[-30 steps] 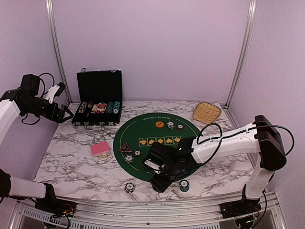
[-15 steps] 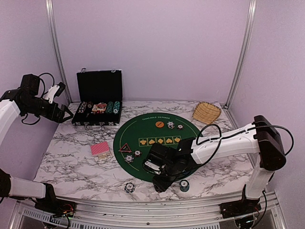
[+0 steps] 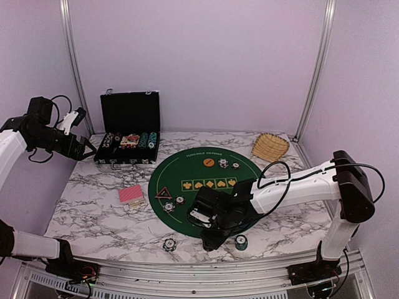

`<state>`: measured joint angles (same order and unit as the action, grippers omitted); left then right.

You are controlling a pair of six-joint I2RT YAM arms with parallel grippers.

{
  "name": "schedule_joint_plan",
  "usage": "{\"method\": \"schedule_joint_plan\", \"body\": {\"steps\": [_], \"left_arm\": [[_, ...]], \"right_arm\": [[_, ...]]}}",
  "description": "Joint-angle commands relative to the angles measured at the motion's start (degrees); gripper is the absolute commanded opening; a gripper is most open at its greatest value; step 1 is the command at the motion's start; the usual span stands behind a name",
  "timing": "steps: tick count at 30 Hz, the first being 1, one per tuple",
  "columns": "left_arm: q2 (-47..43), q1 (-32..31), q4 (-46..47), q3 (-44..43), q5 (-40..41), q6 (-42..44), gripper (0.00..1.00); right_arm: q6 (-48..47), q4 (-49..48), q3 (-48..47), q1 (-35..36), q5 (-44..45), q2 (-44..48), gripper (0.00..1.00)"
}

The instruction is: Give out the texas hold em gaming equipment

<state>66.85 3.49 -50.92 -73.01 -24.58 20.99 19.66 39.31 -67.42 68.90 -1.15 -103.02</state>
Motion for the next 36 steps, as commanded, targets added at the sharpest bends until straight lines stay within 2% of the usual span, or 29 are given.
{"method": "schedule_joint_plan", "body": {"steps": [1, 14, 17, 29, 36], "left_arm": [[0.50, 0.03, -1.20, -1.36, -1.13, -0.08, 0.99], [0.57, 0.03, -1.20, -1.38, -1.38, -0.11, 0.99], [0.48, 0.00, -1.20, -1.21, -1.42, -0.03, 0.99], [-0.12, 0.00, -1.20, -1.16, -0.77, 0.04, 0.99], [-0.36, -0.11, -1.20, -1.20, -1.03, -0.07, 0.99]], "right_arm": [[0.50, 1.51, -3.42, 0.62, 0.27, 2.86, 0.27], [0.87, 3.35, -5.80, 0.62, -0.60, 4.65, 0.22], [1.15, 4.77, -5.66, -0.04, 3.14, 5.03, 0.20], [-1.43, 6.48, 0.73, -14.99, 7.49, 13.87, 0.18], [-3.25, 3.05, 6.51, -24.63, 8.99, 15.79, 0.18]]}}
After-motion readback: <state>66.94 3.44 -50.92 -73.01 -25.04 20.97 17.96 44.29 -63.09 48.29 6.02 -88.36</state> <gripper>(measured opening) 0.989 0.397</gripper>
